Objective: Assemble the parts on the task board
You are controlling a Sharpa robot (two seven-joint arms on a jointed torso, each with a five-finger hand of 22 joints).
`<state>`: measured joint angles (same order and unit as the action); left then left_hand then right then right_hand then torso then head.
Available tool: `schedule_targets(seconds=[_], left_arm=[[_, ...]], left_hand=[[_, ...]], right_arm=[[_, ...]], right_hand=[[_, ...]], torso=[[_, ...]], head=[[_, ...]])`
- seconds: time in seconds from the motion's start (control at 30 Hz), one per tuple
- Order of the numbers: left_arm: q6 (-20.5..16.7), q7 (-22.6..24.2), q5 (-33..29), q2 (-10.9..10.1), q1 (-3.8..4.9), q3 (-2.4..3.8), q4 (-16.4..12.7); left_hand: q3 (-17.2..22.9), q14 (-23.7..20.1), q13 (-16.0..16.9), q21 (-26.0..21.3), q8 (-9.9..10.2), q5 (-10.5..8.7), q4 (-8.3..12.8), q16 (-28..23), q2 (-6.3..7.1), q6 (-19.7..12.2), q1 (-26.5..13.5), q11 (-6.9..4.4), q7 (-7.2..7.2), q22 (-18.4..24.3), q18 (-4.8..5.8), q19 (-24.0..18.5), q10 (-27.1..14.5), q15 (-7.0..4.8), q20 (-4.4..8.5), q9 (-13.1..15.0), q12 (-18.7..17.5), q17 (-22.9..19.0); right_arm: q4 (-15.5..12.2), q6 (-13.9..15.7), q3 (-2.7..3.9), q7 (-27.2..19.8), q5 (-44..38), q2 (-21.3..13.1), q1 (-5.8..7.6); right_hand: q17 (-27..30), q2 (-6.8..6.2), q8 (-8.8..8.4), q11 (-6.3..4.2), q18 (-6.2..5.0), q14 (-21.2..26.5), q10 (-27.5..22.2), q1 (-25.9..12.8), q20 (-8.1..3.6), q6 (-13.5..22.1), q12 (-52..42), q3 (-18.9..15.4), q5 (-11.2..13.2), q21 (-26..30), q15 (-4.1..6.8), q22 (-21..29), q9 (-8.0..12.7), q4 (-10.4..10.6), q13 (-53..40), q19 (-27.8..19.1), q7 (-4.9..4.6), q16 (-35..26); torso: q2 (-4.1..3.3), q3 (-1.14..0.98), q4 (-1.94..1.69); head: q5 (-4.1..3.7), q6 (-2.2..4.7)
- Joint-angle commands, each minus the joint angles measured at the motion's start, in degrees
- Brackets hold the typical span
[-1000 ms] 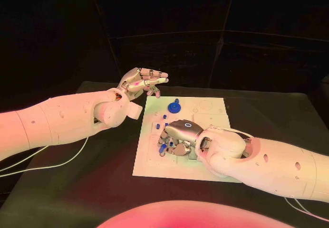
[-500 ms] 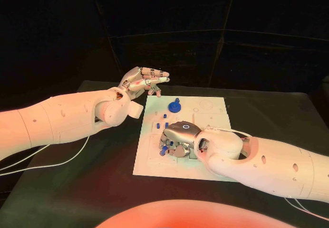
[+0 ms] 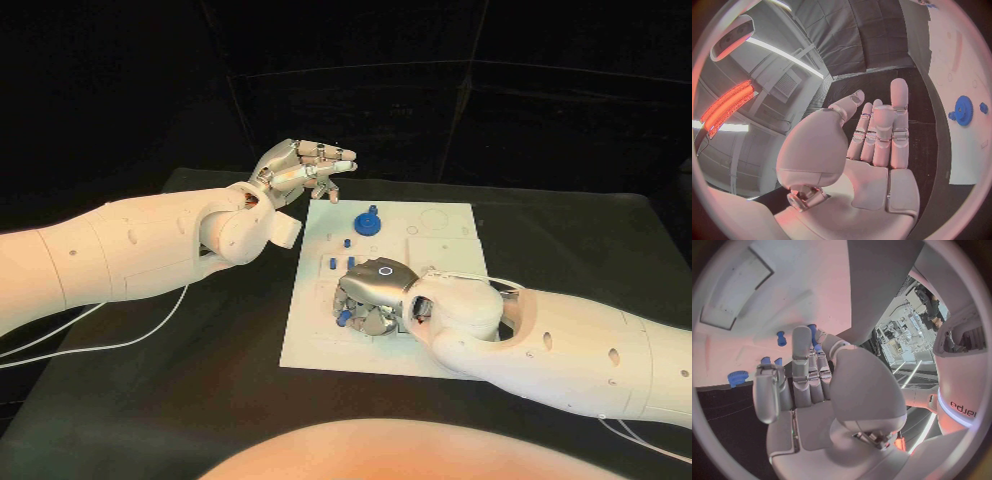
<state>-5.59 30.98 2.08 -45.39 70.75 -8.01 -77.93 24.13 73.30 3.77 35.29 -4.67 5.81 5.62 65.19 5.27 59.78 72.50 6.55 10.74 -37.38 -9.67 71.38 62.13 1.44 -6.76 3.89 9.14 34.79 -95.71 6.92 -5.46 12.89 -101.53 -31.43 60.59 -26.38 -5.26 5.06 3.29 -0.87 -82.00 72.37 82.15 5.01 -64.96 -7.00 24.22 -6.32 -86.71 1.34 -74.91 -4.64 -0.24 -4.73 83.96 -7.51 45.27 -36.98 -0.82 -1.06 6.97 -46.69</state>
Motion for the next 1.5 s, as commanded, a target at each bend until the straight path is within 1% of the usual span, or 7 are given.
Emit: schedule_targets(seconds=[0.03,0.3,0.83,0.93,1.1,1.3,1.5], left_arm=[[0.61,0.23,-0.26,-0.03,0.11,0.05,-0.10],[0.59,0.20,-0.26,-0.12,0.11,0.05,-0.10],[0.72,0.11,-0.26,-0.28,0.10,0.04,0.22],[0.77,0.07,-0.27,-0.28,0.09,0.04,0.28],[0.88,-0.02,-0.27,-0.23,0.09,0.01,0.28],[0.87,-0.02,-0.27,-0.10,0.09,-0.01,0.23],[0.96,0.00,-0.28,0.02,0.05,-0.08,0.16]], left_hand=[[-0.30,-0.43,0.07,-0.30,0.15,-0.21,0.18,-0.16,-0.75,-0.46,0.01,0.17,0.09,0.06,-0.79,-0.11,-0.41,0.01,-0.20,-0.05,0.20,-0.05],[-0.30,-0.43,0.07,-0.30,0.15,-0.21,0.18,-0.16,-0.75,-0.46,0.01,0.17,0.09,0.06,-0.79,-0.11,-0.41,0.01,-0.20,-0.05,0.20,-0.05],[-0.43,-0.49,0.07,-0.36,0.14,-0.23,0.21,-0.18,-0.79,-0.51,0.04,0.19,0.11,0.12,-0.79,-0.09,-0.49,0.02,-0.21,-0.05,0.26,-0.18],[-0.43,-0.49,0.07,-0.36,0.14,-0.23,0.21,-0.18,-0.79,-0.51,0.04,0.19,0.11,0.12,-0.79,-0.09,-0.49,0.02,-0.21,-0.05,0.26,-0.18],[-0.48,-0.49,0.06,-0.38,0.13,-0.24,0.23,-0.16,-0.78,-0.53,0.04,0.19,0.12,0.13,-0.79,-0.09,-0.51,0.03,-0.21,-0.05,0.28,-0.16],[-0.52,-0.51,0.07,-0.39,0.13,-0.25,0.24,-0.18,-0.76,-0.54,0.03,0.20,0.12,0.14,-0.79,-0.09,-0.52,0.03,-0.21,-0.05,0.29,-0.21],[-0.52,-0.51,0.07,-0.39,0.13,-0.25,0.24,-0.18,-0.76,-0.54,0.03,0.20,0.12,0.14,-0.79,-0.09,-0.52,0.03,-0.21,-0.05,0.29,-0.21]], right_arm=[[0.19,-2.05,-0.65,0.62,-1.41,0.24,-0.14],[0.36,1.49,-1.06,0.52,-1.51,0.29,-0.16],[-6.16,19.34,-0.78,-2.17,2.79,-7.84,-0.06],[-8.50,19.94,0.55,-1.82,6.86,-11.74,0.62],[-11.30,17.66,1.45,2.21,15.59,-19.27,2.71],[-13.17,14.52,1.70,10.00,21.50,-27.22,3.90],[-14.59,11.67,1.60,17.09,20.57,-31.09,3.87]], right_hand=[[-0.11,-0.37,-0.67,0.44,-0.29,0.08,-0.79,-1.05,-0.19,0.70,0.72,-0.10,-0.23,0.24,-0.20,-10.52,0.28,0.24,0.21,4.19,-0.57,-0.24],[-0.24,-2.76,-1.55,2.30,-0.80,0.10,-9.39,-3.98,0.98,7.16,3.42,-1.86,-1.19,1.96,-1.63,-8.41,0.96,1.14,1.21,3.27,-1.47,-0.06],[-0.39,-3.26,-1.47,2.70,-1.45,0.39,-16.18,-3.96,1.57,14.75,1.01,-10.41,-1.94,4.11,-1.94,-5.95,0.82,0.97,0.89,2.26,-0.94,0.30],[-0.35,-2.39,-1.19,2.20,-1.42,0.32,-14.25,-3.75,1.33,13.76,-1.00,-12.96,-2.32,4.06,-1.64,-6.06,0.60,1.60,0.79,2.39,-1.25,0.30],[-0.27,-1.08,1.28,0.99,-0.53,0.23,-3.61,-5.59,0.70,8.32,-6.67,-14.53,-2.82,1.16,-0.82,-9.61,-0.33,4.00,-1.24,3.92,-1.35,0.24],[-0.23,-2.97,3.62,-1.53,0.68,0.04,5.98,-9.58,-1.13,6.42,-15.21,-19.86,-7.42,-2.72,1.16,-14.37,-0.80,8.13,-7.73,5.77,0.81,-0.01],[-0.18,-1.85,7.31,-2.10,0.87,-0.33,3.85,-9.54,-1.75,6.85,-33.88,-28.02,-6.67,-3.29,1.76,-15.09,-1.98,14.98,-29.30,6.04,1.56,-0.58]], torso=[[0.02,0.03,0.00],[0.05,-0.01,0.04],[0.23,-0.01,0.16],[0.20,0.02,0.12],[0.47,0.19,0.35],[0.57,0.50,1.01],[0.59,0.26,1.51]], head=[[0.04,-0.03],[0.00,0.07],[-1.29,1.13],[-2.30,1.91],[-4.69,3.00],[-6.52,3.99],[-7.07,4.06]])
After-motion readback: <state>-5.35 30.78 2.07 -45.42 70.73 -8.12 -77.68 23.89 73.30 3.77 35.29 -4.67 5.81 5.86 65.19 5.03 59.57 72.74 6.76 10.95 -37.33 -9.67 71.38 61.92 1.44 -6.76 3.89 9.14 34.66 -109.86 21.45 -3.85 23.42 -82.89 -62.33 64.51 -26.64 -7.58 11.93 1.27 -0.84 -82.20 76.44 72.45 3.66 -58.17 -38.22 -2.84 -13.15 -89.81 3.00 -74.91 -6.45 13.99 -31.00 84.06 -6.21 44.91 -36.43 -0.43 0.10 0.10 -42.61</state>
